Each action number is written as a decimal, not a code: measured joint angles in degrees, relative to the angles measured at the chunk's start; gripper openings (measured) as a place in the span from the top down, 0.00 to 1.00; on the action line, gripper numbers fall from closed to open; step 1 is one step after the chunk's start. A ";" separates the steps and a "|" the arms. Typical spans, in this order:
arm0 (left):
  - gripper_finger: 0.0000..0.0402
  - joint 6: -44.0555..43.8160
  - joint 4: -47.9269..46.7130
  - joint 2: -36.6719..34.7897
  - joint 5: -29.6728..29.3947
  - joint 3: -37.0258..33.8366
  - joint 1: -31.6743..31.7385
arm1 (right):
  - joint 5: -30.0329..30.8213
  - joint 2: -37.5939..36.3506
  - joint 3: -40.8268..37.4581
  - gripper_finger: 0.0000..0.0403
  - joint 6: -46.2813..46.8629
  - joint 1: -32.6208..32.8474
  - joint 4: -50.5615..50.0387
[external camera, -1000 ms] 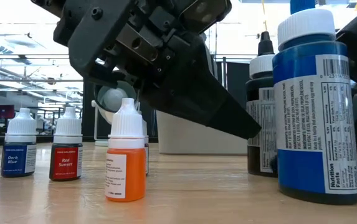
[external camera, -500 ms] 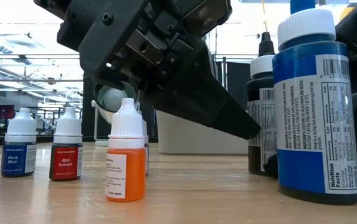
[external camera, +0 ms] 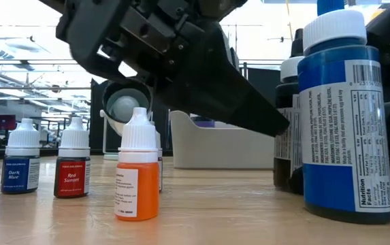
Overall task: Pick & Place food coloring
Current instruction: Put the large black food coloring bottle into the white bin
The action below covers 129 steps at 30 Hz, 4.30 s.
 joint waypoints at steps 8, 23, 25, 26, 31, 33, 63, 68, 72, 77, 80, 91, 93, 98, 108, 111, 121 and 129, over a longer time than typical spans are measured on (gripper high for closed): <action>0.95 0.62 -1.30 -0.02 -0.01 0.00 -0.38 | 0.71 -4.34 -0.09 0.61 -2.40 -0.05 -2.81; 0.94 -0.47 -12.70 -5.00 -3.32 0.00 -1.10 | 2.14 -17.88 -0.09 0.63 -2.83 0.47 -20.30; 0.94 -0.96 -15.91 -6.24 -4.45 0.00 -1.79 | 3.19 -19.65 -0.09 0.63 -4.28 0.21 -21.62; 0.94 -1.14 -17.22 -6.67 -4.87 0.00 -2.20 | 3.95 -20.63 -0.09 0.63 -5.10 0.07 -22.53; 0.98 -1.07 -22.53 -8.27 -8.70 -0.04 -4.65 | 4.89 -26.57 -0.09 0.62 -9.77 -2.11 -25.88; 0.99 -1.11 -23.59 -8.87 -10.93 -0.02 -5.57 | 5.00 -28.85 -0.09 0.63 -11.17 -3.60 -27.02; 0.92 -1.60 -28.17 -9.35 -15.56 -0.02 -7.51 | -17.42 -32.53 -13.94 0.64 -11.07 -28.17 -10.22; 0.92 -0.98 -27.61 -9.34 -15.66 -0.02 -7.00 | -17.41 -33.06 -13.94 0.65 -14.55 -25.05 -9.37; 0.92 1.30 -24.09 -10.96 -15.66 -0.02 -7.87 | -17.23 -33.40 -13.88 0.64 -16.13 -21.03 -9.14; 0.92 6.19 -15.68 -16.01 -17.34 -0.02 -9.89 | -17.11 -34.65 -13.77 0.64 -17.34 -14.58 -9.23; 0.92 7.48 -8.07 -18.70 -21.19 -0.02 -10.43 | -15.78 -34.85 -12.50 0.65 -17.92 -11.09 -8.38; 0.77 5.27 3.93 -18.43 -25.76 0.02 -6.55 | -7.91 -34.44 -9.49 0.65 -21.67 -3.84 -9.91; 0.69 4.71 5.01 -17.94 -24.39 0.02 -5.31 | -8.22 -34.43 -9.49 0.65 -21.68 -3.84 -9.91; 0.50 4.81 6.69 -16.87 -17.97 0.02 -2.05 | -11.12 -34.22 -9.46 0.65 -21.71 -5.26 -12.03; 0.39 3.60 7.73 -15.31 -11.46 0.00 2.00 | -14.02 -30.52 -9.44 0.64 -21.53 -8.66 -8.41; 0.41 3.53 7.34 -15.01 -11.47 -0.02 2.59 | -14.30 -29.28 -9.42 0.65 -21.68 -9.39 -6.29; 0.56 3.44 6.92 -14.05 -8.51 0.00 3.73 | -15.78 -28.96 -9.14 0.65 -21.89 -9.39 -4.64; 0.70 4.66 7.08 -14.05 -6.01 0.00 4.23 | -15.73 -28.97 -9.03 0.63 -21.92 -9.37 -4.64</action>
